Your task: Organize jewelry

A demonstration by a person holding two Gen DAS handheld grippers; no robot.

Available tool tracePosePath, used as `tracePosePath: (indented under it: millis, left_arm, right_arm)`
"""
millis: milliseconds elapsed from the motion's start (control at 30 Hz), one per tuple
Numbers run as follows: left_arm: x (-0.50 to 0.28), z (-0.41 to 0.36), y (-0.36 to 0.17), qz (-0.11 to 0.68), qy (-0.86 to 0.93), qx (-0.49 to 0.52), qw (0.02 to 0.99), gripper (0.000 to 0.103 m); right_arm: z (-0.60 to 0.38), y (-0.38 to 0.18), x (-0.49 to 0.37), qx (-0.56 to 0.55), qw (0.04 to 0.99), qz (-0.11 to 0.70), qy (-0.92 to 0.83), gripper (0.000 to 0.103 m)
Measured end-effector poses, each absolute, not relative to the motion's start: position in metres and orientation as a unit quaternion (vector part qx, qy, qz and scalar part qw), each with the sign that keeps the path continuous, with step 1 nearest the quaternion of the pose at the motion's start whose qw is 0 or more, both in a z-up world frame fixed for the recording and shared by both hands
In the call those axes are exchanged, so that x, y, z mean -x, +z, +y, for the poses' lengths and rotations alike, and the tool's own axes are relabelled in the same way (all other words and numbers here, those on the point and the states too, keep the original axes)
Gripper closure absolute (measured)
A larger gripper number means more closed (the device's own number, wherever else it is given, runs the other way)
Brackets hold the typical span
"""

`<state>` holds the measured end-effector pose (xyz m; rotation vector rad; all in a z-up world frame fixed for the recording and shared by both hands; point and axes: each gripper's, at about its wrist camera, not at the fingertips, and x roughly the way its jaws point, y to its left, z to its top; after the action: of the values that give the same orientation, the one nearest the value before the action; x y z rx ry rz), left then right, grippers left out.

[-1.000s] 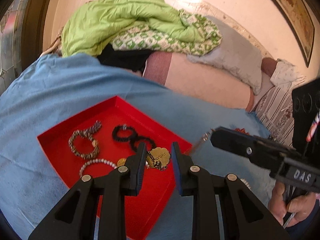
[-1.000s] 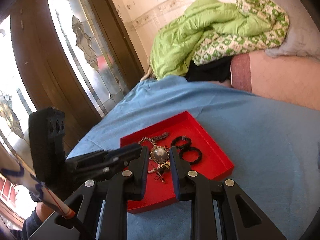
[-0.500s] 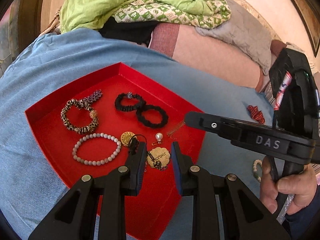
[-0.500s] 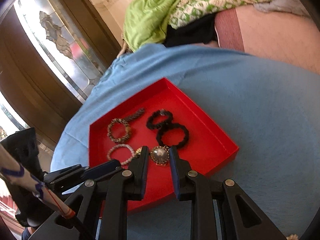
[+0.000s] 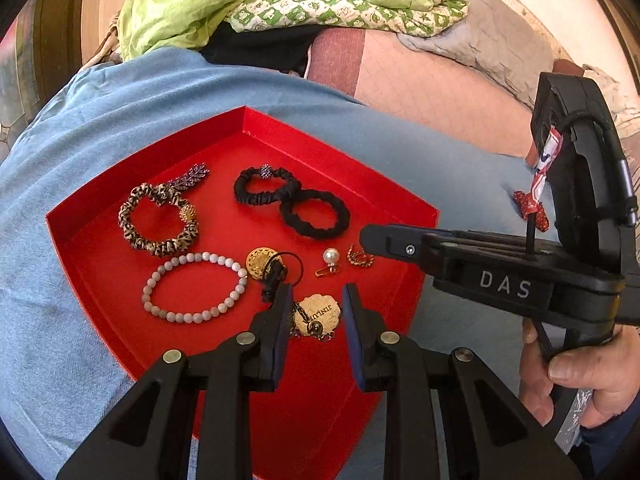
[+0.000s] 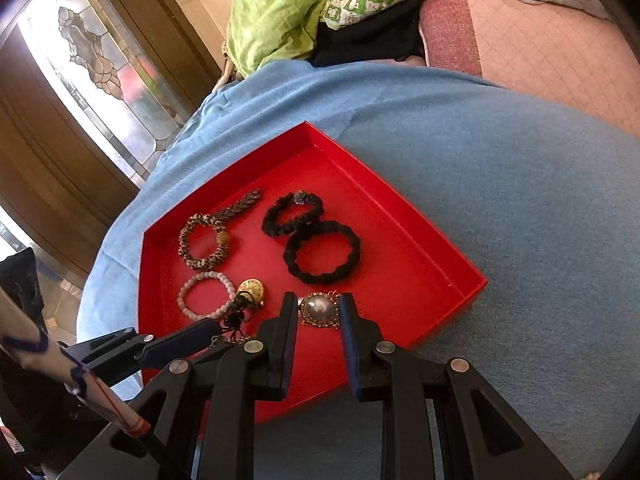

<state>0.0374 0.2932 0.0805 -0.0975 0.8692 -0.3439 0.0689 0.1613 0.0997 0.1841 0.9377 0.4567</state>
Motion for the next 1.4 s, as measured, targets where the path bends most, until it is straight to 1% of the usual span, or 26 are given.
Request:
tracePosePath:
  millis: [500, 967, 1200, 1400]
  left_arm:
    - [-0.04, 0.299, 0.073, 0.437, -0.151, 0.039, 0.886, 0.079]
    - [-0.042, 0.3, 0.072, 0.442, -0.148, 0.042, 0.884, 0.079]
    - [-0.041, 0.301, 0.078, 0.434, -0.149, 0.05, 0.887, 0.076]
    - [-0.032, 0.292, 0.101, 0.396, -0.168, 0.058, 0.901, 0.074]
  right_arm:
    - [0.166, 0.091, -0.076, -0.072, 0.862, 0.457, 0.205, 0.08]
    - [0.163, 0.092, -0.077, -0.092, 0.857, 0.462, 0.21, 0.078]
    - [0.16, 0.098, -0.074, -0.098, 0.857, 0.458, 0.214, 0.078]
    - [0.138, 0.118, -0.052, -0.111, 0.866, 0.437, 0.217, 0.077]
